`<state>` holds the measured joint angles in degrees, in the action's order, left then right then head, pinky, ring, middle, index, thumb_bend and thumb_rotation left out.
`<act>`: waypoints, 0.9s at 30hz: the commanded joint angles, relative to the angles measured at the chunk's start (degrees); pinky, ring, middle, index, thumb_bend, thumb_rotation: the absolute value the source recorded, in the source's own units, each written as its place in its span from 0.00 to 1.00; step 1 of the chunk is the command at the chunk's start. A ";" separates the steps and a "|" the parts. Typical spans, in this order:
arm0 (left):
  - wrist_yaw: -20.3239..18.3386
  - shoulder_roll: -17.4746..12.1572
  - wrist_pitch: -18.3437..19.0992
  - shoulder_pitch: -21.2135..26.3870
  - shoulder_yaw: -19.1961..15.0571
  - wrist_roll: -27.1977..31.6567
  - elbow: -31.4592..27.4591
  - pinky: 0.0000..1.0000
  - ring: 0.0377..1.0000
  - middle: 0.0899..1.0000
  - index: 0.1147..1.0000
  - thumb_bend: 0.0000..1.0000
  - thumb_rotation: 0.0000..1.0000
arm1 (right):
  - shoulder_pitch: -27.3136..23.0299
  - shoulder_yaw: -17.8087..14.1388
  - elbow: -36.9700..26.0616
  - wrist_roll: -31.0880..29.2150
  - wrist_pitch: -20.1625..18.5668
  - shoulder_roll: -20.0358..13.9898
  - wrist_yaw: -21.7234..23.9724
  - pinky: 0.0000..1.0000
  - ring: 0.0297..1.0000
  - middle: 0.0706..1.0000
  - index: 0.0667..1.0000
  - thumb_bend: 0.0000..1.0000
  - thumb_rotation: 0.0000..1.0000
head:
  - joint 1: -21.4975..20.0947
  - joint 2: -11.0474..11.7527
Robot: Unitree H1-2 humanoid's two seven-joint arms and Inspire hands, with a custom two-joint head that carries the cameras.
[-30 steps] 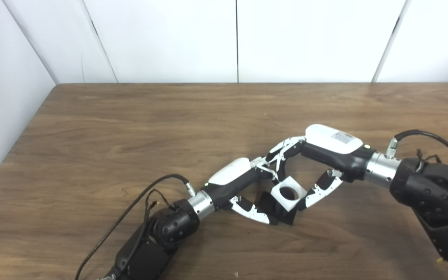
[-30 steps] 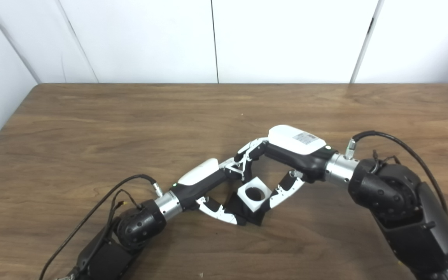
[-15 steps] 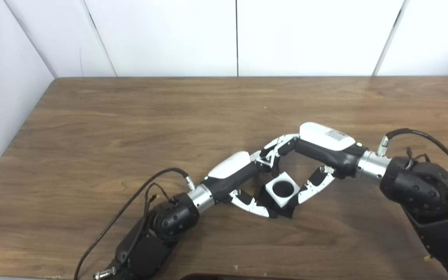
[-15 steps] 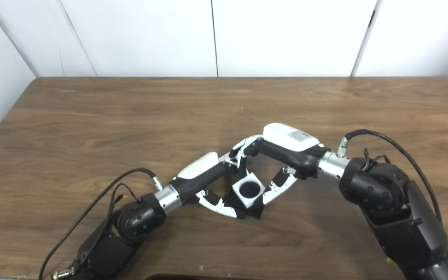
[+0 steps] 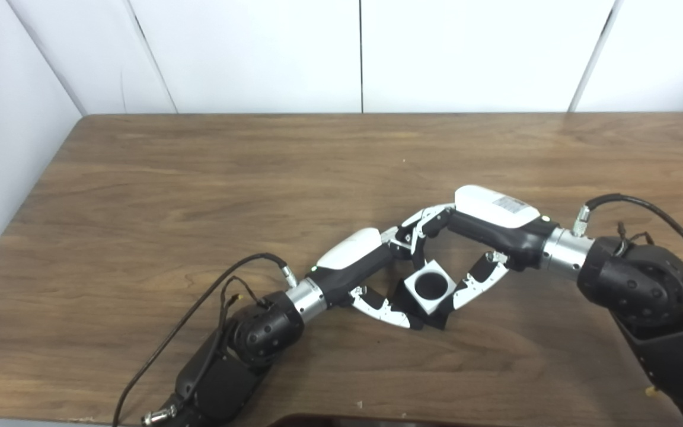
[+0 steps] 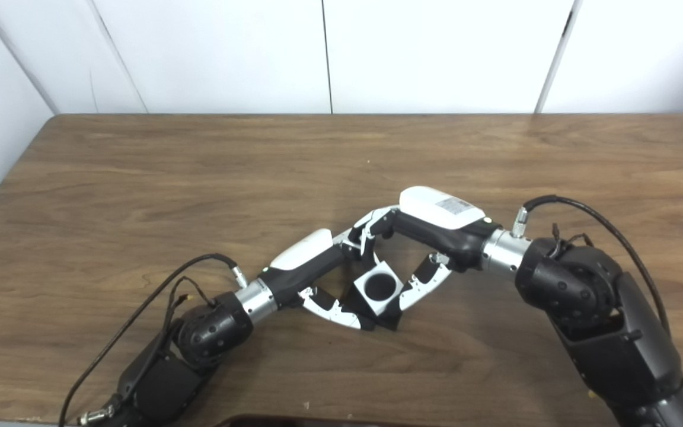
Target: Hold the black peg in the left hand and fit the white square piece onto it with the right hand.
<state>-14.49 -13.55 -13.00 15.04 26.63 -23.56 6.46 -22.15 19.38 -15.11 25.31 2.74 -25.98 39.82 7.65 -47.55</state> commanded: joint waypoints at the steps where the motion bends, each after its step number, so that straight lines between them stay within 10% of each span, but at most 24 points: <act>1: -2.34 -1.41 1.34 -0.35 0.89 -2.61 0.12 1.00 1.00 1.00 0.43 0.52 0.08 | -2.31 -0.58 -1.69 0.32 -1.45 -1.31 0.36 0.69 0.81 0.84 0.72 0.78 0.18 | 0.00 -0.05; 27: -2.57 -1.72 1.23 -0.90 0.98 -2.72 0.03 1.00 1.00 1.00 0.43 0.52 0.08 | -4.31 -2.18 -3.68 -0.80 -6.53 -3.81 2.69 0.73 0.85 0.87 0.75 0.85 0.26 | -1.74 0.15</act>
<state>-15.16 -13.63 -12.41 15.01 26.60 -23.56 6.00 -22.98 18.83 -17.17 25.43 -3.27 -28.72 43.11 5.89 -47.37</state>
